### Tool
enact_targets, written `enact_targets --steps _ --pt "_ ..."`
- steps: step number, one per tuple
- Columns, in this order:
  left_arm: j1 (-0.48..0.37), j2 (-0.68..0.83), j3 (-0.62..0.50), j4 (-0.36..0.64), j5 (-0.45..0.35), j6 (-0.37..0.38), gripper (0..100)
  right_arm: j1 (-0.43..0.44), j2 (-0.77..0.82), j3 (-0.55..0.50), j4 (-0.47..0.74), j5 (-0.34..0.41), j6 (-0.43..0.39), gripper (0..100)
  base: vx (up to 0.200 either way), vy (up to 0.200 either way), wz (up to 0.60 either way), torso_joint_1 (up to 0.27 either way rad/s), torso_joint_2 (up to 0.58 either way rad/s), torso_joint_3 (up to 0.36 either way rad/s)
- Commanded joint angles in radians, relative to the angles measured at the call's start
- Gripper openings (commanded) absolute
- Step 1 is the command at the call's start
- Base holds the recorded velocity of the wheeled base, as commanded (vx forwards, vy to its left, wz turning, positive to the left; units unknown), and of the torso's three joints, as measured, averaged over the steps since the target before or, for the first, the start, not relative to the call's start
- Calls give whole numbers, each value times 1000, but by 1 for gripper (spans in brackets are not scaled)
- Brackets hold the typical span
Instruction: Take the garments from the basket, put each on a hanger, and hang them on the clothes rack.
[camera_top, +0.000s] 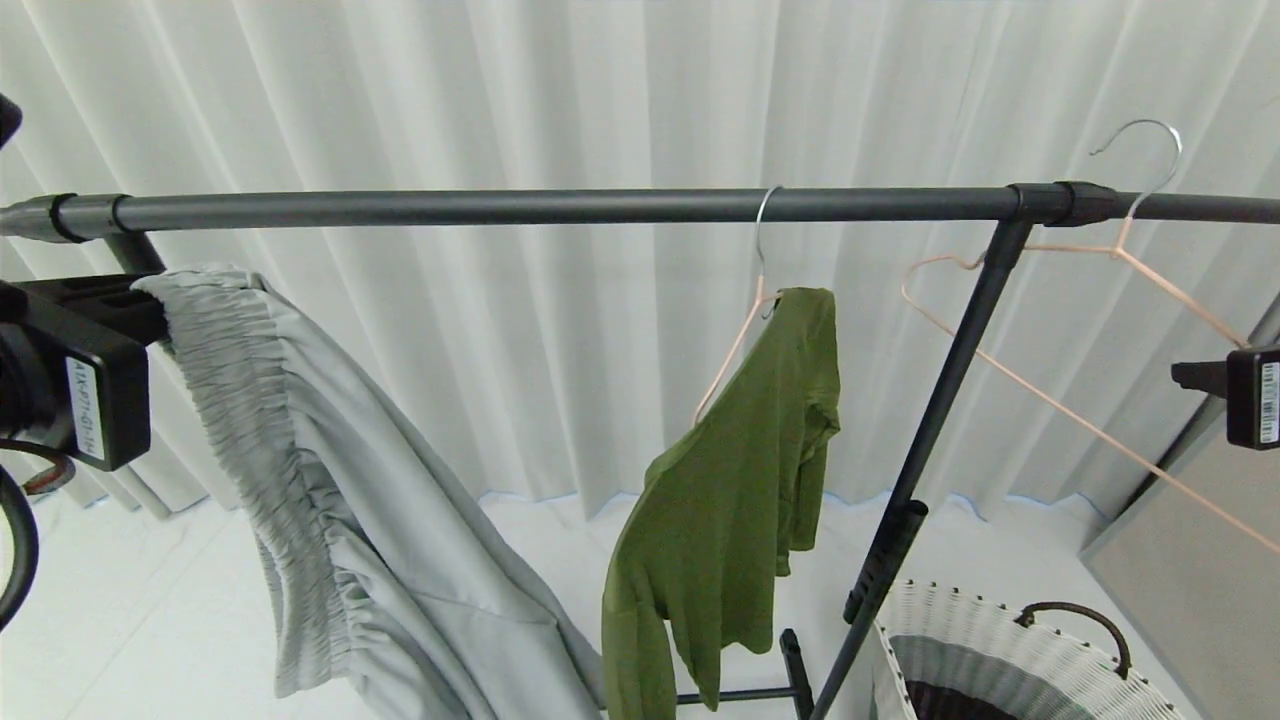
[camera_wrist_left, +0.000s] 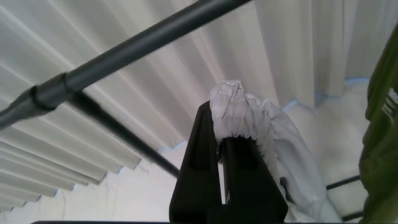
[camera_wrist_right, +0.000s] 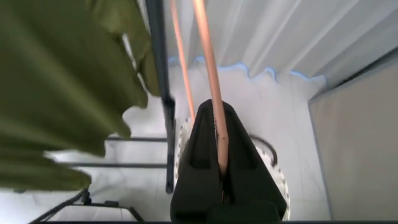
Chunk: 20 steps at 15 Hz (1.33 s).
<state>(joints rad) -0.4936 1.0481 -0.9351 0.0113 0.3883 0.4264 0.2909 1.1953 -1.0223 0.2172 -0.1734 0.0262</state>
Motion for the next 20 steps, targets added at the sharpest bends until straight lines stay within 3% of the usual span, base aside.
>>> enact_targets --steps 1,8,15,20 --pt "0 0 -1 -1 0 0 0 1 -33 21 1 0 0 0 -200 0 0 -12 -2 -2" --pt "0 4 -1 -1 0 0 0 -1 -88 68 1 0 0 0 -200 0 0 -2 2 4" --pt "0 4 -1 -5 1 -1 0 4 -95 65 -9 9 -5 0 0 0 0 0 0 0" --pt "1 12 -2 -5 3 0 0 59 -112 64 -10 20 -5 0 0 0 0 0 0 0"
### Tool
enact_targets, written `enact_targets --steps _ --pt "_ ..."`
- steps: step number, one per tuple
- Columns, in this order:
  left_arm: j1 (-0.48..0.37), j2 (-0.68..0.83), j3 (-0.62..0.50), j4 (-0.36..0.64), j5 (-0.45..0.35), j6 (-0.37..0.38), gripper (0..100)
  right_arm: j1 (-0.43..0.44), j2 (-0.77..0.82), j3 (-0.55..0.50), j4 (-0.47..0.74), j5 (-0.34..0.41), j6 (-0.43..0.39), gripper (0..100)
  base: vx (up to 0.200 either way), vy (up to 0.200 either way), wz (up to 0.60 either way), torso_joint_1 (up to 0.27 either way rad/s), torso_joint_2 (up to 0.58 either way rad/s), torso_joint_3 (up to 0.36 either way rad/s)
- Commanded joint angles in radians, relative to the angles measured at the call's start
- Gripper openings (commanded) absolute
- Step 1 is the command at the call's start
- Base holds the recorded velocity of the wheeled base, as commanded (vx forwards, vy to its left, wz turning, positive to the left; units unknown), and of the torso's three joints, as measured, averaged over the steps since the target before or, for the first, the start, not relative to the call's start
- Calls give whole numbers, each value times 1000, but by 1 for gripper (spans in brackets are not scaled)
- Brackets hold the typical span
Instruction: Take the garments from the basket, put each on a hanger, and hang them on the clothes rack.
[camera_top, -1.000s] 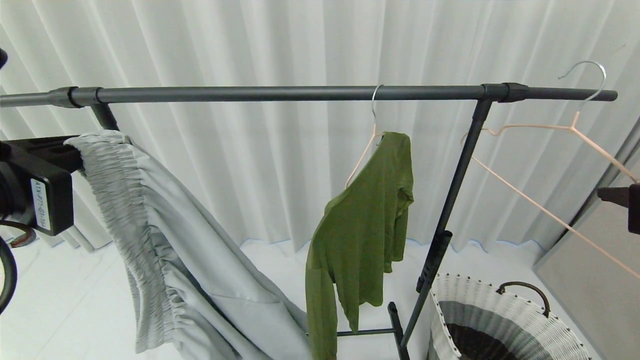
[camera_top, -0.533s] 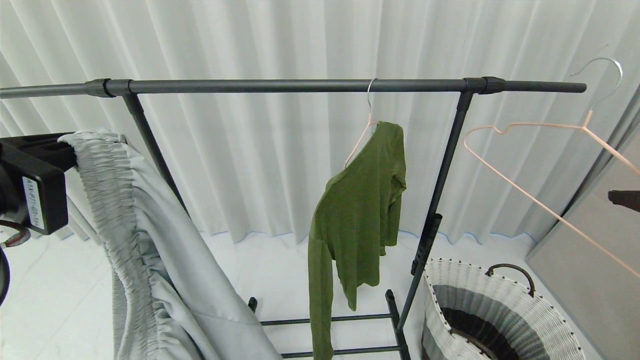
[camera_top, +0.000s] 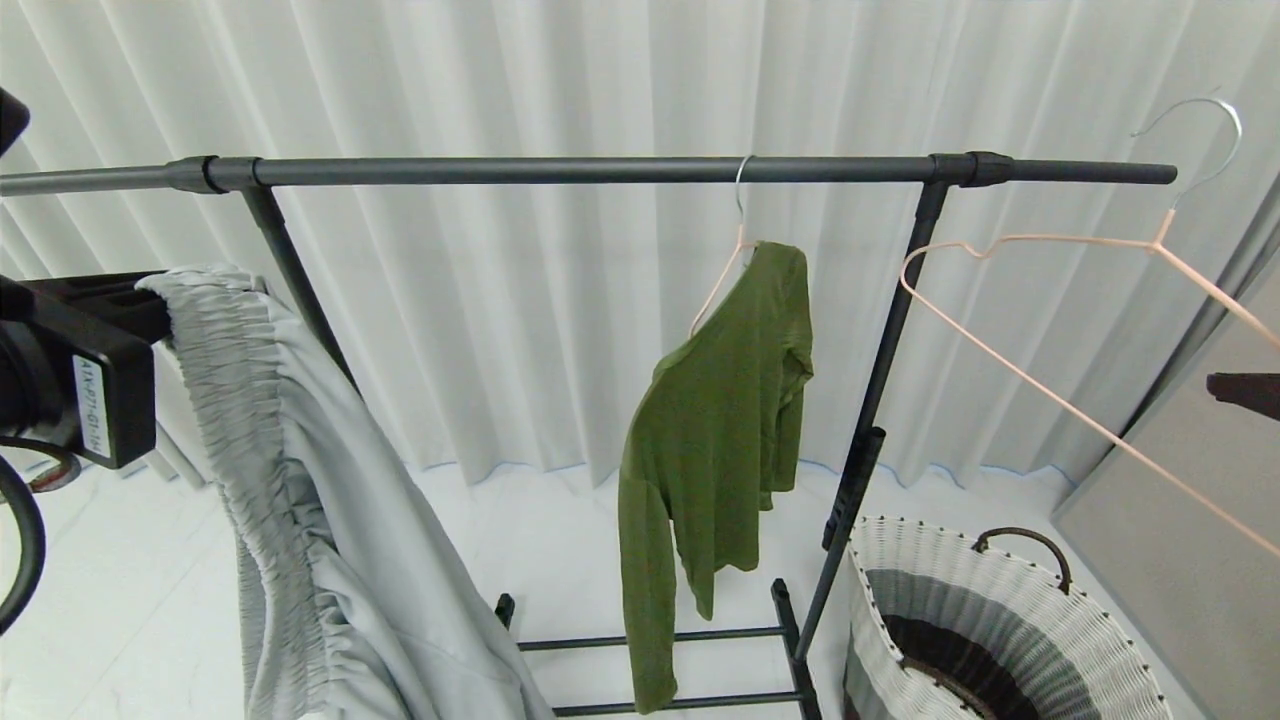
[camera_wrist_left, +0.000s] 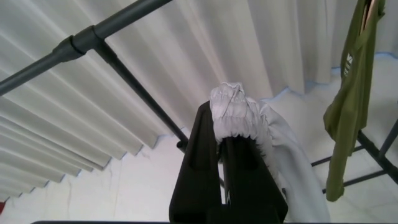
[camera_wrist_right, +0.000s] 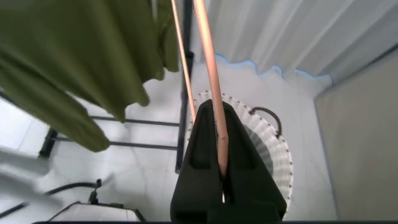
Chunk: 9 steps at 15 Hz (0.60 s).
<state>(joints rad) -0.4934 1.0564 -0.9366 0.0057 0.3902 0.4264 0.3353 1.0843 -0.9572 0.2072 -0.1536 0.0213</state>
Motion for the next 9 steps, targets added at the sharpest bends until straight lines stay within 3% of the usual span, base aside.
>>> enact_targets --steps 1,9 --pt "1 7 -2 0 1 0 0 30 -1 -2 0 0 0 0 0 200 0 -2 7 2" --pt "3 17 -4 0 1 -1 0 51 23 -3 -69 28 0 0 0 200 0 2 4 6"
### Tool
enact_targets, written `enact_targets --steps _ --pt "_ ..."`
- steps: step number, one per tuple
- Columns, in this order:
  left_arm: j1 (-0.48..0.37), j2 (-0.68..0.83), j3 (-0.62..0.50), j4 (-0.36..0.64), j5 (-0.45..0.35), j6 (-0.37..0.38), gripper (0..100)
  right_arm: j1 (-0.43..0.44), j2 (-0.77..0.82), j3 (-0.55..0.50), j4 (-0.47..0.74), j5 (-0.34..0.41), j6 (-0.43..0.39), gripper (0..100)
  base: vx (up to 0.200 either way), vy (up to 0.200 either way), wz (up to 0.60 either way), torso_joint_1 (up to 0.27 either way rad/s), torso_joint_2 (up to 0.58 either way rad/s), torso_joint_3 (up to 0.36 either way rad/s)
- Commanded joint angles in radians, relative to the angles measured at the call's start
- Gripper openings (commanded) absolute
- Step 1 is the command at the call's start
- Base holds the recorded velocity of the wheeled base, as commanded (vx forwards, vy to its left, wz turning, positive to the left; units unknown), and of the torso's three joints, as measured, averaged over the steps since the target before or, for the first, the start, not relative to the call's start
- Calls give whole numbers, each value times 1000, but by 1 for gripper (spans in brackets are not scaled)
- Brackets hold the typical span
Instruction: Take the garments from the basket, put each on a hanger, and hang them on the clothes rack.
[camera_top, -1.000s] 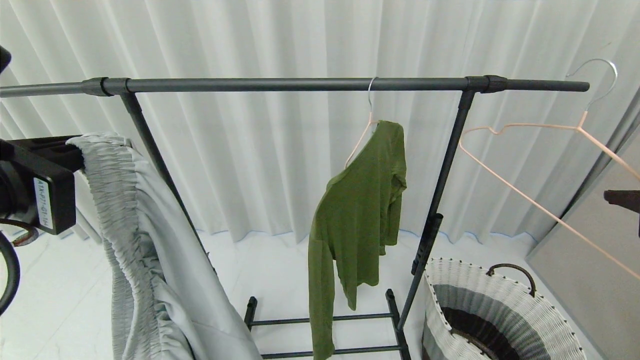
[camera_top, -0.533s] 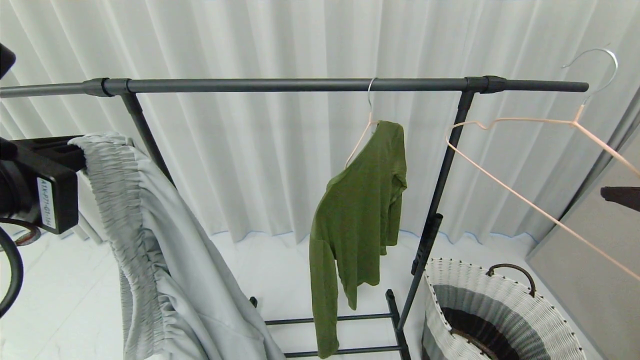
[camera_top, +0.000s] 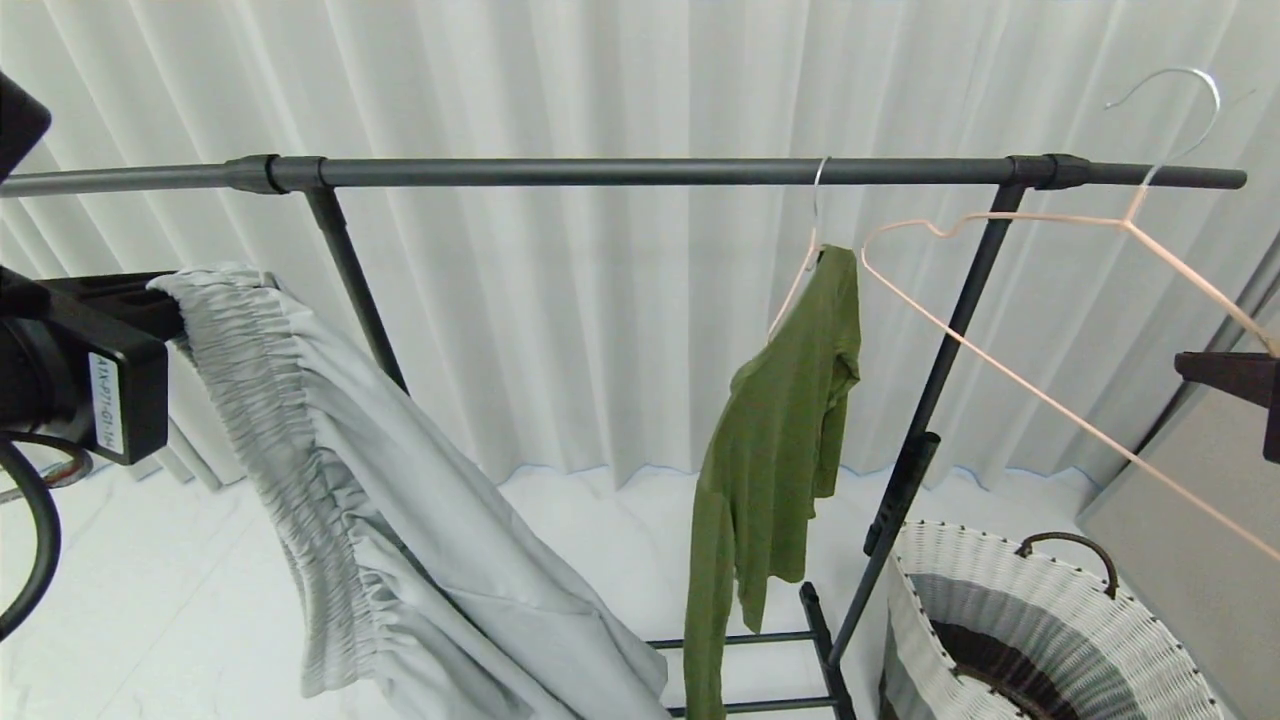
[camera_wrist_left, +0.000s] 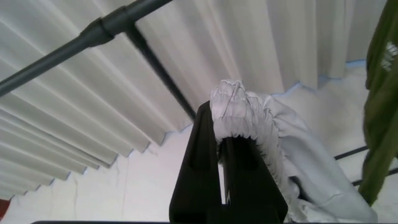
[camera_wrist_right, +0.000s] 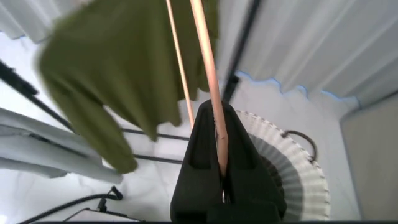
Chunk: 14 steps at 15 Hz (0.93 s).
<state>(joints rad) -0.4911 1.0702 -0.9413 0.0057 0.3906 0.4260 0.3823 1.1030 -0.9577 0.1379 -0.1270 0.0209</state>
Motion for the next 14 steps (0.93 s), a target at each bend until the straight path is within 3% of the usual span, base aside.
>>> enact_targets --steps 1,7,10,14 --pt "0 4 1 0 -1 -1 0 6 1 -3 -1 3 1 0 0 0 0 0 0 0" --pt "0 13 7 -24 -1 0 0 33 -2 -3 -58 32 1 0 0 0 0 0 0 0" --pt "-6 19 10 -24 -1 28 0 145 18 -1 -93 30 2 0 0 0 0 0 0 0" --pt "-7 76 -24 -24 2 28 0 362 41 7 -89 29 28 0 0 0 0 0 0 0"
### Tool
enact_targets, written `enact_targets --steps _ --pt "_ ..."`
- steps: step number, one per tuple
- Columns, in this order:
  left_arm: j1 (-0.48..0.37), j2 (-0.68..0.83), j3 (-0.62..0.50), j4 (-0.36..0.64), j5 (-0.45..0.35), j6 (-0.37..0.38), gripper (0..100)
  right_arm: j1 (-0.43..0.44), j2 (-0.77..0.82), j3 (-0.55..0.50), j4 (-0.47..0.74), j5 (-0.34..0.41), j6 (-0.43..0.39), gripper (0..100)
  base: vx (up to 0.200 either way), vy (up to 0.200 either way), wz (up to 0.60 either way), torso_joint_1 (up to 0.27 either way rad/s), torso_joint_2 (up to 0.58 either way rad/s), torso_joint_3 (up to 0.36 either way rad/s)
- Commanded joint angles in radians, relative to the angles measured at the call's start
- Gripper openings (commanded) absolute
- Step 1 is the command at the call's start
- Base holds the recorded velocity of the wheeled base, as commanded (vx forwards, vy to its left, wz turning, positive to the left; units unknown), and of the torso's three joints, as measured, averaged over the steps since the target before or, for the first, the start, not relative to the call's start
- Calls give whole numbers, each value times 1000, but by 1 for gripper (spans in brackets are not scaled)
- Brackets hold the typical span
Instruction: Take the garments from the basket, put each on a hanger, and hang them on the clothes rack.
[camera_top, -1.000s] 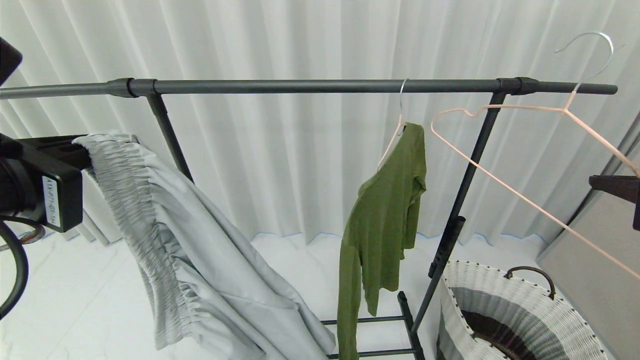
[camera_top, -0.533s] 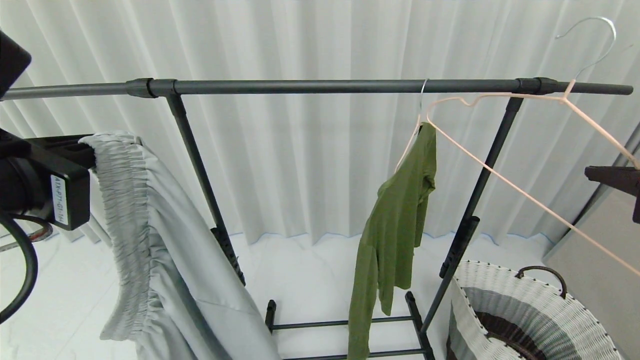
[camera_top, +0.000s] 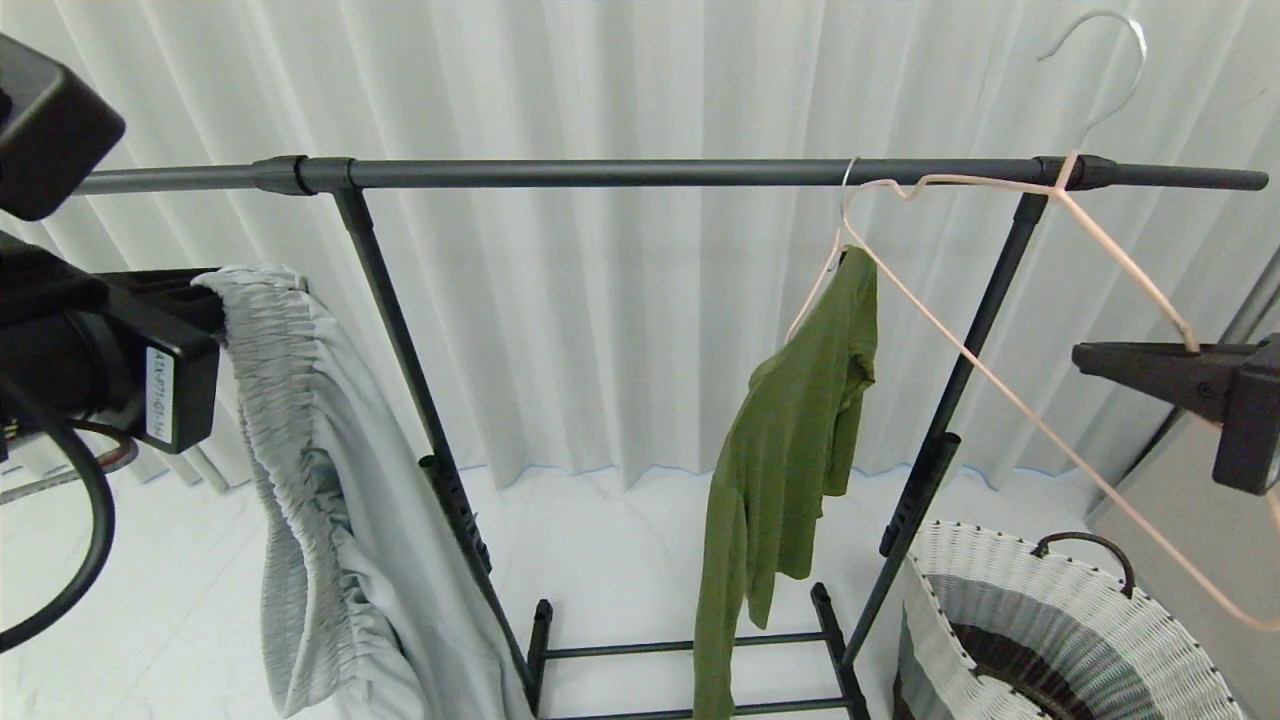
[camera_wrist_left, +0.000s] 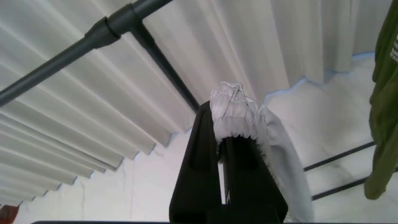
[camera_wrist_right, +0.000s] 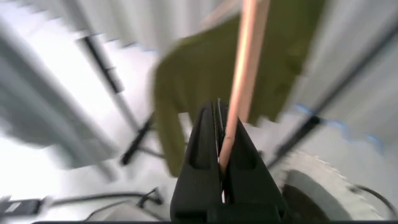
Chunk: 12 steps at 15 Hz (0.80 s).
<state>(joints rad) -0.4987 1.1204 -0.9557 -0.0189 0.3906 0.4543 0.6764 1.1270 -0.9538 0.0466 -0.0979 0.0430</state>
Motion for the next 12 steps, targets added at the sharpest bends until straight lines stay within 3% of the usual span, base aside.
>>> enact_targets --steps 1,4,8,10,12 --pt "0 52 -34 1 2 -2 0 117 27 9 1 0 11 0 0 0 0 0 0 0" --pt "0 99 -75 1 4 -26 0 190 25 38 -2 -8 9 0 0 0 0 0 0 0" --pt "-1 101 -77 1 5 -25 0 186 -18 43 -1 -39 11 0 0 0 0 0 0 0" --pt "-1 114 -77 1 5 -25 0 195 -44 67 1 -10 -2 0 0 0 0 0 0 0" --pt "-12 134 -89 1 2 -26 0 230 -73 76 7 78 -22 0 0 0 0 0 0 0"
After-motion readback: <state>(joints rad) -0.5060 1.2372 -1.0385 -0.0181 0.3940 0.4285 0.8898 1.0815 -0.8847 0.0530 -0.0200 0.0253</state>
